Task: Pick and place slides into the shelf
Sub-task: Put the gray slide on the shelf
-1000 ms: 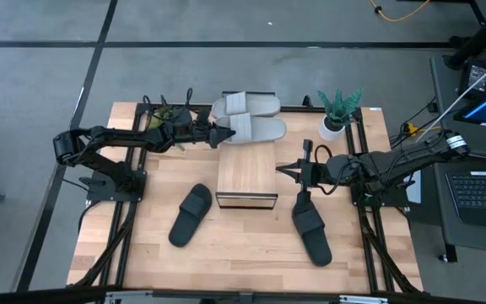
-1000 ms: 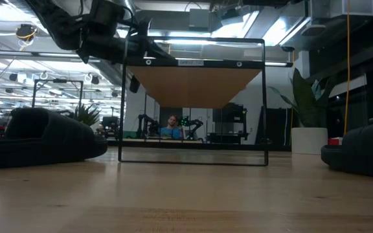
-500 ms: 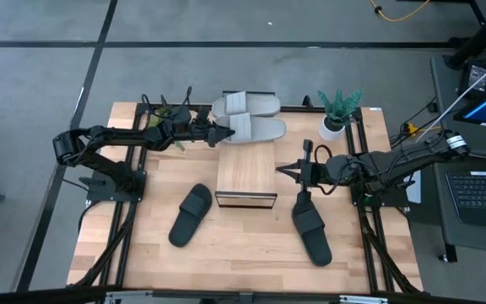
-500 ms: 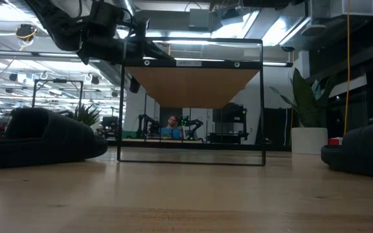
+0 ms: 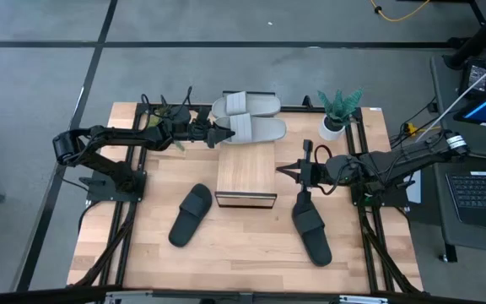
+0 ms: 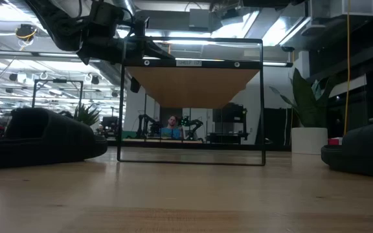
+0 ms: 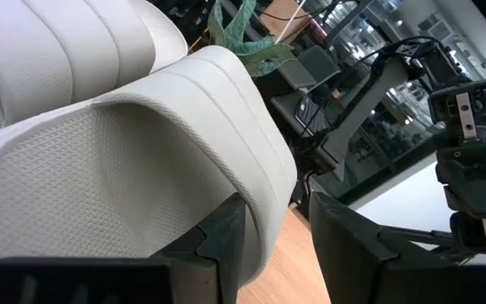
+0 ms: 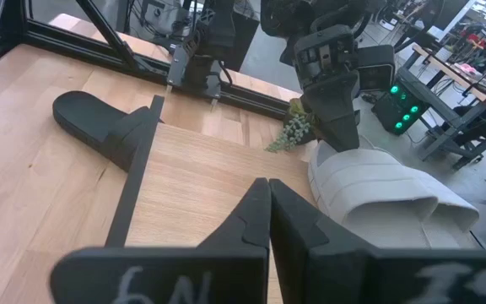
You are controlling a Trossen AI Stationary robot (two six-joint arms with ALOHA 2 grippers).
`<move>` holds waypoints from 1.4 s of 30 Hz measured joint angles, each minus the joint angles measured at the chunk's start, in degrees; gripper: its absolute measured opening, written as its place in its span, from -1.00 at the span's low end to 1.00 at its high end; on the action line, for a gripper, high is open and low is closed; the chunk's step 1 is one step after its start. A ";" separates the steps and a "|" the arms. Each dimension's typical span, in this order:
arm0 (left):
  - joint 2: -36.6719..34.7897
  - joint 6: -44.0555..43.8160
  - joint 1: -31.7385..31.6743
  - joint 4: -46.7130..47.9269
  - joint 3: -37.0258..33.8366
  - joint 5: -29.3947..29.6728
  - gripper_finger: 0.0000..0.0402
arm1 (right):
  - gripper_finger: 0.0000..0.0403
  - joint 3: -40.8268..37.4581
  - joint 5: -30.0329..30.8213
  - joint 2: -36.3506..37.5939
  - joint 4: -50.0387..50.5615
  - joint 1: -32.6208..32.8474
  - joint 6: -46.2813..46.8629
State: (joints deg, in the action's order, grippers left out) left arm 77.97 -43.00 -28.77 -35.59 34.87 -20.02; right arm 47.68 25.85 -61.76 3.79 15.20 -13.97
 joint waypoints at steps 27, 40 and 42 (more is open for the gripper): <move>-0.04 0.77 1.92 29.04 15.93 20.16 -0.38 | -0.98 0.00 0.00 0.00 -0.07 0.00 1.46; -0.02 8.98 6.16 45.67 23.35 31.55 -0.38 | -0.98 0.00 0.00 0.00 -0.07 0.00 1.50; -0.59 10.87 7.02 45.88 23.41 34.95 -0.38 | -0.98 0.00 0.00 0.00 -0.09 0.00 1.50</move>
State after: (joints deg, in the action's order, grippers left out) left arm 77.38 -32.13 -21.76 10.29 58.28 14.93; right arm 47.68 25.85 -61.76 3.70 15.20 -12.47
